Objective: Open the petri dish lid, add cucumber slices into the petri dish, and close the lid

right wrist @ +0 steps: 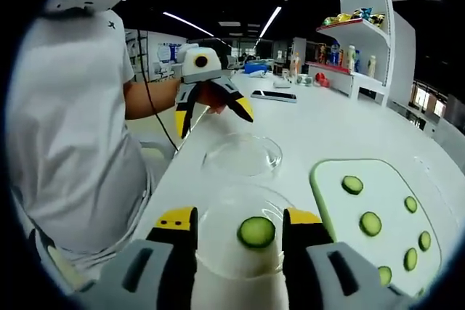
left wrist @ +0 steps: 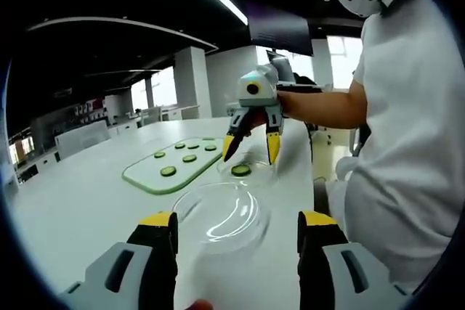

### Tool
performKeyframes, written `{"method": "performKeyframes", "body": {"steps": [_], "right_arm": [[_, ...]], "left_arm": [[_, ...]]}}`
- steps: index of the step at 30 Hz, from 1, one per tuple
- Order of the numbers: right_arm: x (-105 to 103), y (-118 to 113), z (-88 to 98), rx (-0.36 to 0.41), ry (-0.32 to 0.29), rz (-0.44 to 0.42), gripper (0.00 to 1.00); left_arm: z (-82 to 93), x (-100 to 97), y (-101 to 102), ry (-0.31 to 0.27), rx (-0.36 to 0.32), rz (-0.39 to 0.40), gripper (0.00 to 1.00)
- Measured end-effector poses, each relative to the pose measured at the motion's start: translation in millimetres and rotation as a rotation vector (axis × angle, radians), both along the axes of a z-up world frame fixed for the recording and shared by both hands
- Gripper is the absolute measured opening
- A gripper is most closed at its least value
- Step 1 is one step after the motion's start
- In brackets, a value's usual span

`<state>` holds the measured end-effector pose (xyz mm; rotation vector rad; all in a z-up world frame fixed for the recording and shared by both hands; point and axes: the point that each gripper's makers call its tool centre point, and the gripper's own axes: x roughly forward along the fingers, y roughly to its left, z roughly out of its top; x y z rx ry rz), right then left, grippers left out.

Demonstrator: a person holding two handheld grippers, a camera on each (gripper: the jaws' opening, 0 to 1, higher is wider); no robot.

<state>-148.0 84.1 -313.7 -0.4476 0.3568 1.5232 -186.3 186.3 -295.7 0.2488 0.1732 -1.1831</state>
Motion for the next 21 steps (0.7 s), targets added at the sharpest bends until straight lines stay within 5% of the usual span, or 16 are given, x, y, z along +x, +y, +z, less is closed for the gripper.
{"method": "performKeyframes", "body": {"steps": [21], "right_arm": [[15.8,17.4,10.1,0.009,-0.091,-0.038,0.57]], "left_arm": [[0.7,10.3,8.4,0.022,0.004,0.036,0.67]]}}
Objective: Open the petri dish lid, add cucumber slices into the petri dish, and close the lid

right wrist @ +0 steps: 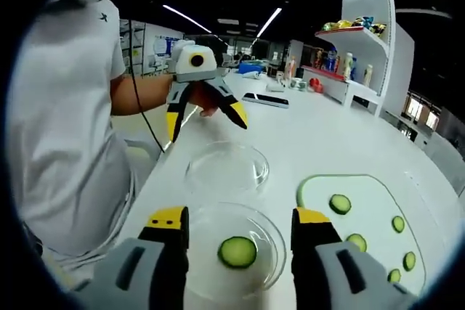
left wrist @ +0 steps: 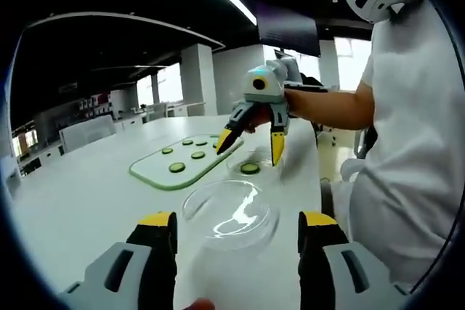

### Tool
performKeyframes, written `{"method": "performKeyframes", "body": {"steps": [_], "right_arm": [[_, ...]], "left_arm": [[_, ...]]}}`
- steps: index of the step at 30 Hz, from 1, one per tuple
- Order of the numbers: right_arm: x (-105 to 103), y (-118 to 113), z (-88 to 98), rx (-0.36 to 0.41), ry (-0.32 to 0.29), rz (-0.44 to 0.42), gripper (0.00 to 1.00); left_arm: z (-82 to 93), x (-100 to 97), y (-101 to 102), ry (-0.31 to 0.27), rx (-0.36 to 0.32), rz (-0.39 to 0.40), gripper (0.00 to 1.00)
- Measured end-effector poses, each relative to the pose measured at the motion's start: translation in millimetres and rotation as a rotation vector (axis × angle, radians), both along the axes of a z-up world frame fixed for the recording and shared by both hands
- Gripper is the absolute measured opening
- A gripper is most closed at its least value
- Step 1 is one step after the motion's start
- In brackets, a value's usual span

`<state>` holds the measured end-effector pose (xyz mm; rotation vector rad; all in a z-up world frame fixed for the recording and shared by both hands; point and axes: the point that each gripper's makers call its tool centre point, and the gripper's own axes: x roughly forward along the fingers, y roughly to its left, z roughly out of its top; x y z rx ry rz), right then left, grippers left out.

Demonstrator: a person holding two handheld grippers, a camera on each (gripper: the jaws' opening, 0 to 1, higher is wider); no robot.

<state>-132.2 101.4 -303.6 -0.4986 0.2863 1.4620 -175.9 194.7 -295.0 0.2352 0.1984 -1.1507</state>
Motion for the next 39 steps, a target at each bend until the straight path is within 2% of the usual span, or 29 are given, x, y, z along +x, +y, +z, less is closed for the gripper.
{"method": "performKeyframes", "body": {"steps": [4,7,17,23,31,39], "right_arm": [[2.5,3.3,1.7,0.008,-0.008,-0.009,0.61],[6.0,7.8,3.0,0.023,0.001,-0.022,0.74],[4.0,17.1,0.6,0.012,0.014,-0.015,0.75],[2.0,16.1,-1.9,-0.003,0.007,-0.007,0.75],[-0.6,17.6,2.4,0.014,0.024,-0.006,0.75],[-9.7,27.4,-2.3,0.016,0.029,0.026,0.75]], "left_arm": [[-3.1,1.2,1.0,0.007,-0.001,0.003,0.73],[-8.2,4.2,3.9,0.007,0.014,0.016,0.73],[-8.5,8.5,8.0,0.010,0.023,0.029,0.74],[-13.4,9.6,5.0,-0.002,0.066,0.034,0.75],[-9.1,5.1,3.5,0.000,0.054,0.021,0.76],[-12.0,3.2,5.1,0.014,0.054,0.024,0.77]]}}
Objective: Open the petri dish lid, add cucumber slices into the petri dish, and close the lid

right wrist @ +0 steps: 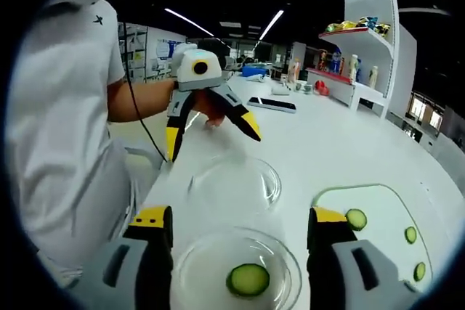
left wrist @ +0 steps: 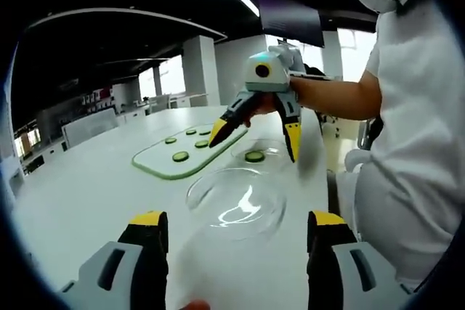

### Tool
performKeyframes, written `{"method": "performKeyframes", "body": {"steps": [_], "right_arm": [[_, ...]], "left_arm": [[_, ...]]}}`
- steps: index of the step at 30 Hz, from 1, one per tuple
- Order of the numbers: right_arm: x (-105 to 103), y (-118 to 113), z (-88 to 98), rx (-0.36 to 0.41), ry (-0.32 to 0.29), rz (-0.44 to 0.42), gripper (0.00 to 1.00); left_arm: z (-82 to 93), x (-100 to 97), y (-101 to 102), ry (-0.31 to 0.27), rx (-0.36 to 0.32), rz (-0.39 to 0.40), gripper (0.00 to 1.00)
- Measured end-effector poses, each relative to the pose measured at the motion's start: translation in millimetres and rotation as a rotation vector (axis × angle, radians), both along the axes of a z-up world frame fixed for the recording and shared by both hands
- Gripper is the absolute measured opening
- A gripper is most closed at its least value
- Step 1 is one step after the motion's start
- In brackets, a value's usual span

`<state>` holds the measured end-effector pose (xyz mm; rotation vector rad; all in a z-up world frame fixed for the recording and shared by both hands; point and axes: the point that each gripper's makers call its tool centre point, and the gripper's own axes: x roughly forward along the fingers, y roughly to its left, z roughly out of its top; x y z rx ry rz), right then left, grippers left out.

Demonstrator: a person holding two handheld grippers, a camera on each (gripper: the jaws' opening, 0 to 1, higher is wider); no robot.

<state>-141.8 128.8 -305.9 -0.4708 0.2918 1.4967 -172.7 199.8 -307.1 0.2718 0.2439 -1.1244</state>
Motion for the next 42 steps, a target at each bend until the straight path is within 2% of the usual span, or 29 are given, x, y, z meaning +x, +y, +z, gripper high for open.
{"method": "performKeyframes", "body": {"steps": [6,9,13,30,42], "right_arm": [[-2.7,6.6,2.3,0.016,-0.004,0.015,0.76],[-3.0,9.9,4.1,0.032,0.034,0.001,0.76],[-3.3,12.0,5.4,0.043,0.006,0.015,0.74],[-4.2,20.6,-4.8,0.023,0.011,0.040,0.75],[-1.8,27.1,-10.4,0.011,0.024,0.051,0.76]], "left_arm": [[-1.8,-0.7,-0.1,0.000,0.003,-0.003,0.79],[0.8,4.5,0.0,-0.005,-0.010,0.019,0.81],[1.7,5.8,-2.3,-0.005,-0.008,0.022,0.83],[-0.9,8.5,-10.4,0.015,-0.023,0.001,0.79],[-1.2,20.7,-12.9,0.015,-0.042,0.015,0.77]]}}
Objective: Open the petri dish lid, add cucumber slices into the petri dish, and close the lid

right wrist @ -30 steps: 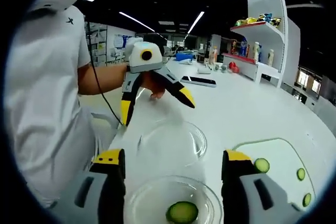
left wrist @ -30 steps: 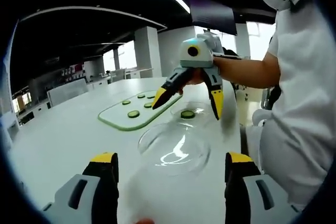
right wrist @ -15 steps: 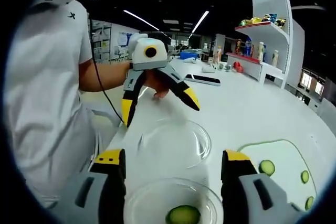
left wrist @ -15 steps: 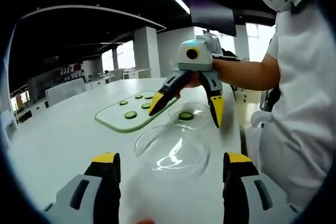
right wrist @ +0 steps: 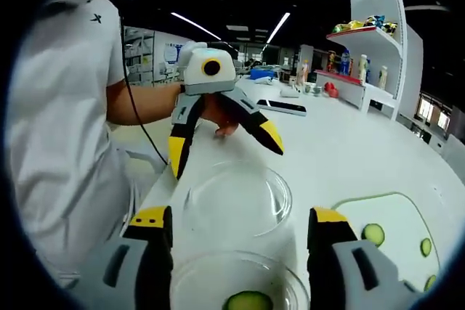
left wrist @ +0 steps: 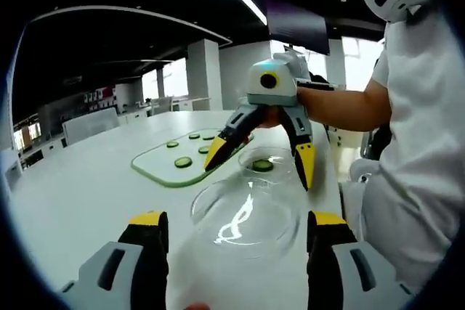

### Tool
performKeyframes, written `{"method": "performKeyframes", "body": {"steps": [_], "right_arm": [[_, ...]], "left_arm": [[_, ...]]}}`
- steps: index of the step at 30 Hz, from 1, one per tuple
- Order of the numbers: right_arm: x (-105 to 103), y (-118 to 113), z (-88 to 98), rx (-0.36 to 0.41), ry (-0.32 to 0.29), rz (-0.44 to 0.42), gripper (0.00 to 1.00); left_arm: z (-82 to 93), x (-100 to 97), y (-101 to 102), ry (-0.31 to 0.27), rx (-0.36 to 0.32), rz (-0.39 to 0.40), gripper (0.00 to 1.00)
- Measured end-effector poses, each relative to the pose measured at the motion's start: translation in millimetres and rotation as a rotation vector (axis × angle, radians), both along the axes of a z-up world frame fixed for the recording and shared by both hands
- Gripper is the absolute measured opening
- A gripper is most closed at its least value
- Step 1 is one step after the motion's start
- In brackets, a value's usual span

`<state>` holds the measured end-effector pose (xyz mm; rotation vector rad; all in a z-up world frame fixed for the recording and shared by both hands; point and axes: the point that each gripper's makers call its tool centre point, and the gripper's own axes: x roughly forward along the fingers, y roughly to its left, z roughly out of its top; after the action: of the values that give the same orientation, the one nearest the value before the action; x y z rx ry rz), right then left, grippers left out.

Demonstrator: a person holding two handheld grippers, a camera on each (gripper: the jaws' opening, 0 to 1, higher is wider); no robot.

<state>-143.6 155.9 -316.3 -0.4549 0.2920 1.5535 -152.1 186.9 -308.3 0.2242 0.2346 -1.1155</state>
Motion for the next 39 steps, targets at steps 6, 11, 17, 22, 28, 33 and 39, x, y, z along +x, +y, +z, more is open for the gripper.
{"method": "performKeyframes", "body": {"steps": [6,11,17,22,28,33,39], "right_arm": [[1.8,3.9,-2.2,-0.004,0.017,-0.001,0.75],[3.0,5.4,-6.0,-0.017,0.020,0.005,0.76],[6.4,6.7,-6.5,-0.017,0.018,0.004,0.76],[7.0,8.1,-6.5,-0.016,0.023,0.011,0.75],[7.9,10.1,-9.0,-0.019,0.040,0.013,0.74],[4.2,12.3,-7.4,-0.005,0.034,0.042,0.74],[1.4,13.4,-9.4,-0.007,0.041,0.068,0.73]], "left_arm": [[-4.8,1.2,-2.4,0.011,0.007,-0.007,0.77],[-7.4,2.5,-4.0,0.019,0.008,-0.011,0.77],[-5.2,4.4,-5.6,0.015,0.005,-0.012,0.77],[-5.5,5.8,-5.6,0.015,0.013,-0.016,0.76],[-7.0,6.7,-6.3,0.018,0.023,-0.032,0.74],[-11.3,4.6,-8.3,0.036,0.039,-0.062,0.75],[-12.5,3.0,-9.2,0.042,0.047,-0.080,0.75]]}}
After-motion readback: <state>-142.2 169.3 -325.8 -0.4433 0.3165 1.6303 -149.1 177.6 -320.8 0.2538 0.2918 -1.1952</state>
